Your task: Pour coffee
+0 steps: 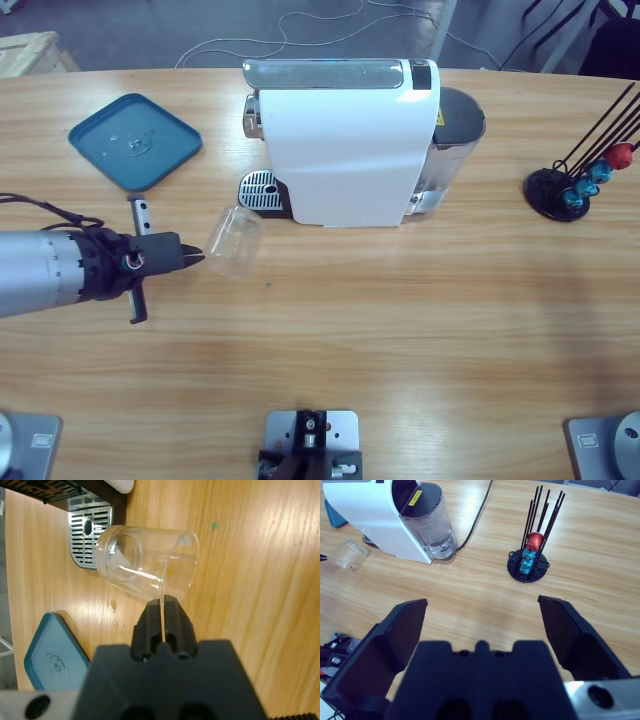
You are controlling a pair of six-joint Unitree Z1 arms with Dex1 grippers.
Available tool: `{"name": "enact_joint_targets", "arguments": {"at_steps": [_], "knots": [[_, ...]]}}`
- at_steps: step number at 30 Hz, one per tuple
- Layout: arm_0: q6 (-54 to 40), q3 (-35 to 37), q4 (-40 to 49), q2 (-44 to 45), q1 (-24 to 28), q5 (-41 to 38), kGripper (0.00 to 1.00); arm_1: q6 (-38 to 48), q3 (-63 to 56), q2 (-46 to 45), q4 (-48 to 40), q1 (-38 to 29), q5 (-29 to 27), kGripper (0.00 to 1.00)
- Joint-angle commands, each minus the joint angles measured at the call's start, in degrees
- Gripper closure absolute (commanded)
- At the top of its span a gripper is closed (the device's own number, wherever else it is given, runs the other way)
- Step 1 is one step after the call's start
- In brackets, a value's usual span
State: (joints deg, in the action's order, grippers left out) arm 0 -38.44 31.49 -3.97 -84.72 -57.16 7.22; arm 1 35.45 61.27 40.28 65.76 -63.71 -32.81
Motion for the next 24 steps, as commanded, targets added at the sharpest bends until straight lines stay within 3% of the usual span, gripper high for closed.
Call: {"name": "enact_joint_targets", "arguments": {"at_steps": [1, 5, 6, 7, 8, 9, 13, 20, 24], "knots": [[1.98, -0.10, -2.30, -0.57, -0.40, 0.92, 1.000, 0.44, -2.47, -2.40, -1.44, -0.19, 1.08, 0.000], [2.55, -0.36, -2.88, -1.19, -1.25, 0.52, 1.000, 0.18, -2.47, -2.40, -1.51, -0.19, 1.08, 0.000], [3.35, -0.45, -2.88, -0.85, -2.30, 0.62, 0.877, -0.09, -2.47, -2.45, -1.51, -0.19, 1.12, 0.000], [4.50, -0.68, -2.88, -0.20, -3.90, 1.18, 0.347, -0.33, -2.47, -2.52, -1.49, -0.19, 1.08, 0.000], [5.18, -1.17, -2.88, 0.75, -6.15, 2.27, 0.080, -0.67, -2.46, -2.57, -1.35, -0.19, 1.08, 0.000], [5.22, -1.87, -2.85, 1.47, -8.10, 3.35, 0.019, -0.77, -2.51, -2.54, -1.19, -0.19, 1.08, 0.000], [4.64, -2.08, -2.78, 2.94, -9.28, 6.62, 0.018, -0.82, -3.09, -2.22, -1.16, -0.19, 1.08, 0.000], [5.15, 1.92, 0.47, 10.85, -6.56, 2.66, 0.005, -0.82, -3.76, -3.98, -1.21, -0.19, 1.07, 0.000], [-5.61, 4.21, 8.70, 12.95, -3.83, -1.31, 0.009, -0.82, -3.83, -4.42, -1.16, -0.19, 1.00, 0.000]]}}
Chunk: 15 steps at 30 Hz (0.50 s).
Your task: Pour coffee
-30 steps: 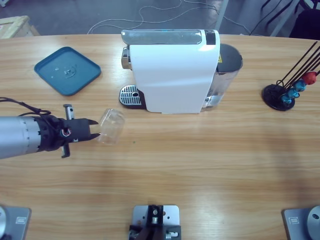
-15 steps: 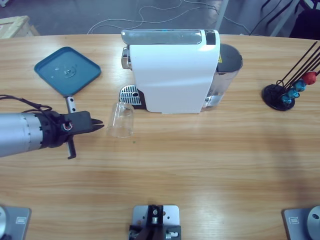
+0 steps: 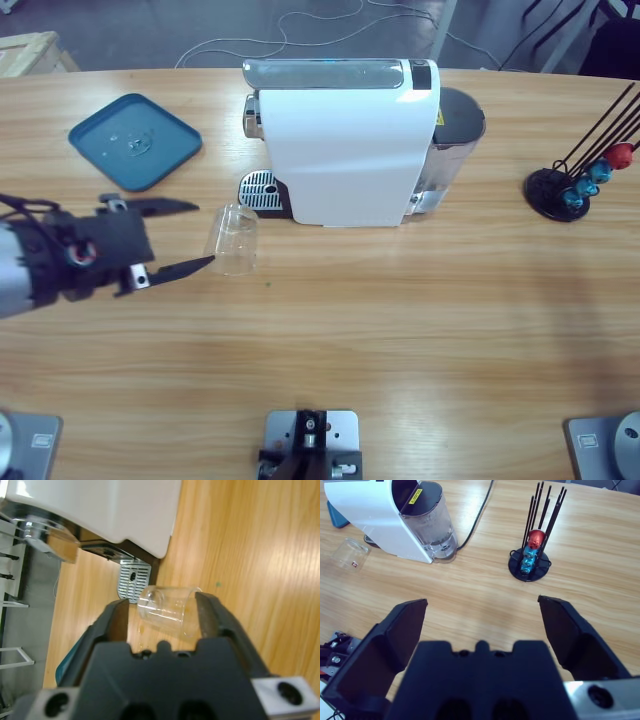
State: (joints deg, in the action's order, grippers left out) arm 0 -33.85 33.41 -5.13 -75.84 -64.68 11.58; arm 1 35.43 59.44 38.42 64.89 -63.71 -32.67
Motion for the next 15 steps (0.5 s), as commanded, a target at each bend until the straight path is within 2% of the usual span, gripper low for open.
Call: {"name": "enact_joint_targets", "arguments": {"at_steps": [1, 3, 5, 7, 9, 12, 15], "knots": [[-15.14, 3.72, 12.44, 3.87, 5.35, -5.68, 0.007, -0.80, -2.12, -2.65, -0.30, -0.19, 0.92, 0.000], [-25.42, 7.44, 17.87, -1.22, 6.28, -0.07, 0.004, -0.80, -2.49, -2.93, -0.30, -0.19, 0.94, 0.000], [-25.97, 7.87, 16.91, -5.41, 5.32, 3.27, 0.004, -0.76, -2.96, -3.26, -0.38, -0.19, 0.85, 0.000], [-21.70, 7.55, 15.66, -8.57, 4.49, 4.13, 0.004, -0.45, -3.58, -4.39, -0.56, -0.19, 0.85, 0.000], [-13.71, 7.30, 15.52, -12.74, 0.80, 6.77, 0.004, -0.38, -3.81, -5.27, -0.56, -0.19, 0.81, 0.000], [-4.54, 6.58, 12.23, -16.90, -5.58, 14.82, 0.004, -0.45, -3.90, -5.11, -0.58, -0.19, 0.78, 0.000], [1.63, 6.67, 8.56, -20.72, -8.82, 21.92, 0.004, -0.45, -4.32, -3.77, -1.14, -0.19, 1.01, 0.000]]}}
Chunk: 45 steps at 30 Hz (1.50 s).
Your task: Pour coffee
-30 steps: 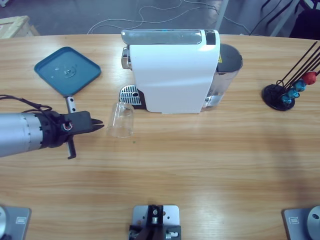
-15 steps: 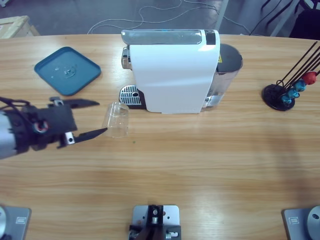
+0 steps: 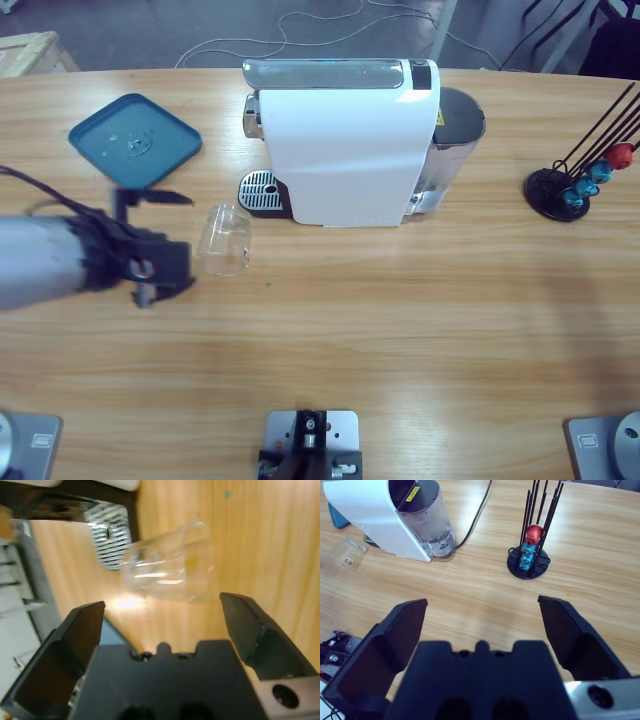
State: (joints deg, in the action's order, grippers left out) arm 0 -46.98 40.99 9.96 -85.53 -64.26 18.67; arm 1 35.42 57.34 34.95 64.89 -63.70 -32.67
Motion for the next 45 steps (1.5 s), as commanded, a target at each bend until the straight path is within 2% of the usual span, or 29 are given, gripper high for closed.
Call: {"name": "enact_joint_targets", "arguments": {"at_steps": [1, 7, 8, 9, 11, 13, 15, 17, 18, 19, 28, 36, 38, 41, 45], "knots": [[16.60, -0.89, -7.64, -11.98, -10.01, 17.15, 0.006, -0.44, -2.25, -0.10, -1.22, -0.19, 1.08, 0.000], [23.50, 0.46, -10.58, -19.50, -11.51, 30.28, 0.043, -0.59, -2.60, -0.15, -1.43, -0.19, 1.83, 0.000], [24.57, 0.64, -11.31, -21.15, -11.56, 32.92, 0.088, -0.62, -2.71, -0.15, -1.54, -0.19, 1.96, 0.000], [25.83, 0.60, -11.84, -22.39, -11.77, 35.20, 0.176, -0.62, -2.86, -0.15, -1.75, -0.19, 2.08, 0.000], [27.66, 0.34, -11.89, -22.93, -11.95, 36.29, 0.266, -0.71, -2.93, -0.15, -1.87, -0.19, 2.18, 0.000], [28.33, 0.23, -11.89, -22.90, -11.95, 36.72, 0.484, -0.74, -3.06, -0.24, -2.00, -0.19, 2.34, 0.000], [28.08, 0.30, -11.89, -22.81, -11.95, 36.58, 0.568, -0.80, -3.25, -0.15, -2.28, -0.19, 2.52, 0.000], [27.45, 0.41, -11.89, -22.46, -11.95, 35.87, 0.768, -0.80, -3.44, -0.15, -2.56, -0.19, 2.55, 0.000], [27.26, 0.41, -11.89, -22.09, -12.02, 35.19, 0.913, -0.80, -3.53, -0.15, -2.67, -0.19, 2.66, 0.000], [27.13, 0.39, -11.89, -21.65, -12.30, 34.75, 0.996, -0.80, -3.55, -0.15, -2.67, -0.19, 2.69, 0.000], [26.66, -0.28, -12.14, -17.36, -13.70, 33.31, 1.000, -0.80, -3.73, -0.48, -2.93, -0.19, 3.08, 0.000], [23.67, -1.60, -12.58, -9.32, -14.32, 16.19, 1.000, -0.88, -4.09, -2.33, -3.33, -0.19, 3.13, 0.000], [23.27, -1.61, -12.49, -7.88, -13.93, 14.18, 1.000, -0.88, -4.22, -2.44, -3.49, -0.19, 3.13, 0.000], [23.67, -1.32, -12.51, -6.46, -11.79, 10.96, 1.000, -0.88, -4.34, -2.66, -3.63, -0.19, 3.06, 0.000], [25.75, 1.64, -8.38, -5.58, -7.60, 1.40, 1.000, -0.88, -4.34, -3.31, -3.63, -0.19, 3.13, 0.000]]}}
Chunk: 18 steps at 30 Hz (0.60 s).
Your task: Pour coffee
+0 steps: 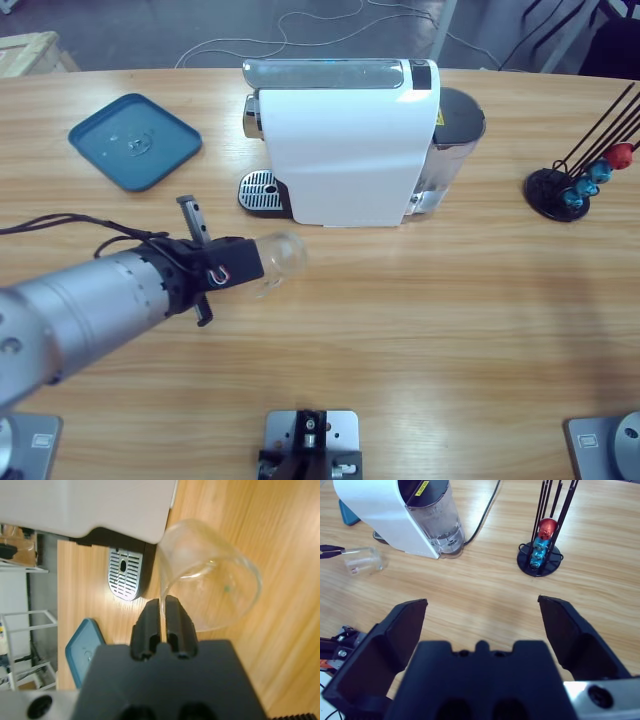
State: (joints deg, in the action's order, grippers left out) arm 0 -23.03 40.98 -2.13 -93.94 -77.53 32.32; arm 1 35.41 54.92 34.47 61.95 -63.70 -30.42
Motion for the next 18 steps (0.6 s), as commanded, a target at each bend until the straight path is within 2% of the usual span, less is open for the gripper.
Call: {"name": "enact_joint_targets", "arguments": {"at_steps": [1, 4, 6, 18], "knots": [[2.82, 2.98, 6.07, 2.88, 6.76, -15.38, 1.000, -0.87, -1.97, -2.92, -0.75, -0.19, 0.89, 0.000], [3.79, 5.58, 10.10, 2.60, 8.26, -20.70, 1.000, -0.87, -2.11, -2.92, -0.87, -0.19, 0.89, 0.000], [3.52, 7.04, 11.24, 2.56, 8.27, -21.30, 1.000, -0.87, -2.18, -2.97, -0.96, -0.19, 0.89, 0.000], [2.20, 17.04, 12.59, -4.13, 9.24, -19.65, 1.000, -0.87, -2.53, -3.71, -1.22, -0.19, 0.80, 0.000]]}}
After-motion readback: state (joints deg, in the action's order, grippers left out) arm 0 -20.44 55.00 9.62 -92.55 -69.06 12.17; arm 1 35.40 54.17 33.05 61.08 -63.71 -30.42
